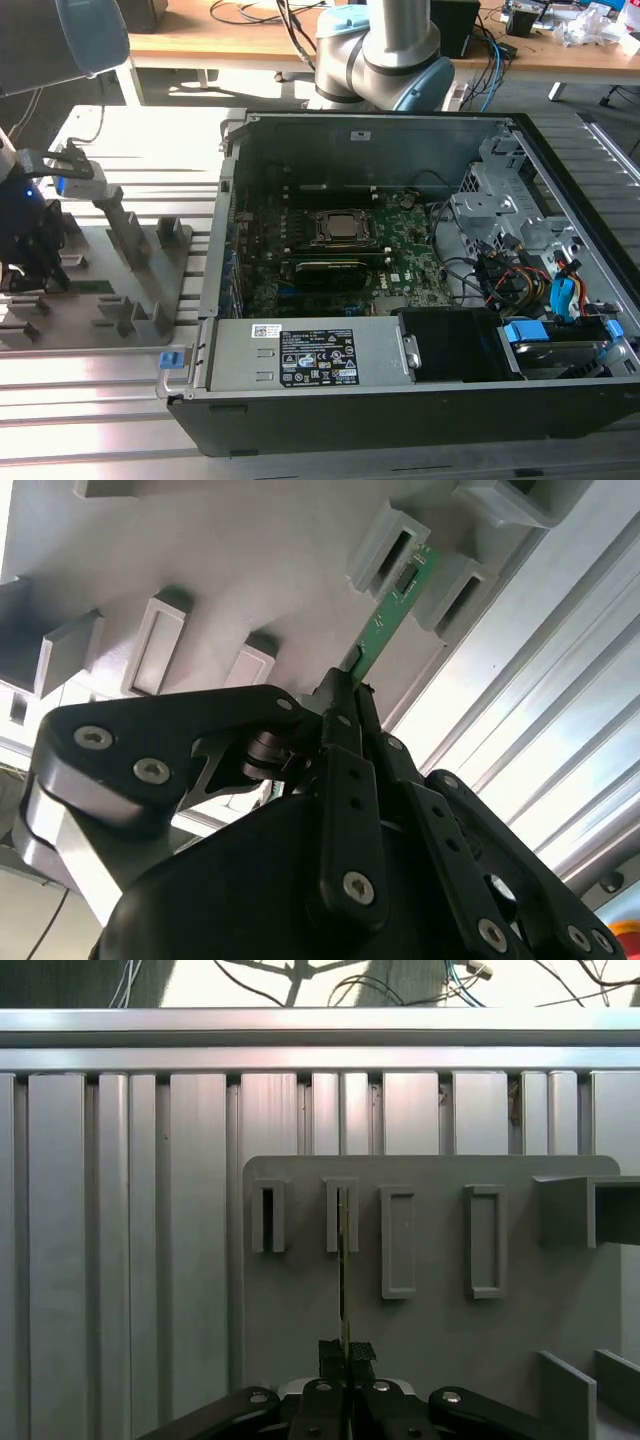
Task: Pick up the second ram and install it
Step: 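Pick up the second ram and move it above second insertion slot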
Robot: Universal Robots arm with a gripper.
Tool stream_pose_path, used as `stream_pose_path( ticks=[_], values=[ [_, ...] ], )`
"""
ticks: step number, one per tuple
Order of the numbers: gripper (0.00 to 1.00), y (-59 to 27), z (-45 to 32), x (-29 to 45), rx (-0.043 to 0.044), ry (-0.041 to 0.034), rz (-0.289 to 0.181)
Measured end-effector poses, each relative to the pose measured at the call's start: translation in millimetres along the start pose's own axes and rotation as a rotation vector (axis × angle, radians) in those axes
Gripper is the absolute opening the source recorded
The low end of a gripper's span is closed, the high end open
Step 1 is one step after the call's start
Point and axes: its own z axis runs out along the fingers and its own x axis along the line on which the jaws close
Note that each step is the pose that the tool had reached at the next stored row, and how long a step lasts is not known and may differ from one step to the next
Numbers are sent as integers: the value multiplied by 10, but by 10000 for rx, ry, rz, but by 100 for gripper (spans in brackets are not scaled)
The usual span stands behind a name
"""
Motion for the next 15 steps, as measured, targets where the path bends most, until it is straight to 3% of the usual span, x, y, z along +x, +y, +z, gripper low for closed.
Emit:
stream_pose_path(
  ticks=[4, 8, 11, 15],
  values=[
    [13, 3, -138, -4, 1, 48, 1],
    [13, 3, -207, -7, 1, 89, 2],
    [13, 5, -336, -11, 0, 137, 2],
    [13, 7, -407, -13, 1, 153, 2]
  ],
)
